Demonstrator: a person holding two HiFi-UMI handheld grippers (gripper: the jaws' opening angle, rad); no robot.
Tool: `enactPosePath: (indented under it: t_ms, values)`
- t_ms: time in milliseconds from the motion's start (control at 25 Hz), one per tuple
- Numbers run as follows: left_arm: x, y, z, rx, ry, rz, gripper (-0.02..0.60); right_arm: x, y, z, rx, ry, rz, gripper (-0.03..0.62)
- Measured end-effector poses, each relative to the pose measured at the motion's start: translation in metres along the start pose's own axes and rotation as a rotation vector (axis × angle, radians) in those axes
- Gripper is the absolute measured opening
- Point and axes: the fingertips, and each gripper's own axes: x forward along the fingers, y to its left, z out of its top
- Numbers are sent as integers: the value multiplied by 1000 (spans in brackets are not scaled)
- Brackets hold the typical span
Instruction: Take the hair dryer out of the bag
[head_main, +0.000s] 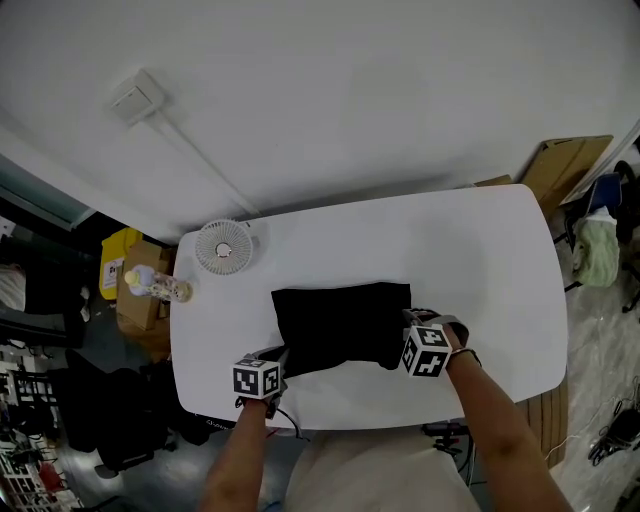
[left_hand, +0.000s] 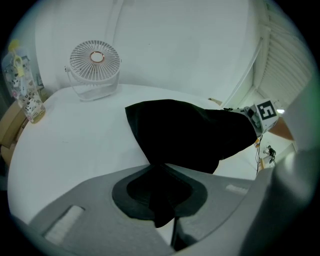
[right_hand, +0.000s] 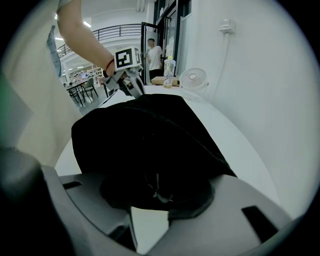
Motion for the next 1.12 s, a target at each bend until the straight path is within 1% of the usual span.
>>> enactPosePath:
  t_ms: [560,800,1120]
  values:
    - [-8,4,9,1,-9,51,34,-28,0,-30,56,3,-17,158]
    - [-14,9,15,12,-16,76,34,-49,1,-59,74,36,-40,156]
    - [-16,9,17,17,-17,96,34,-74,7,-94,131,52,-76,156]
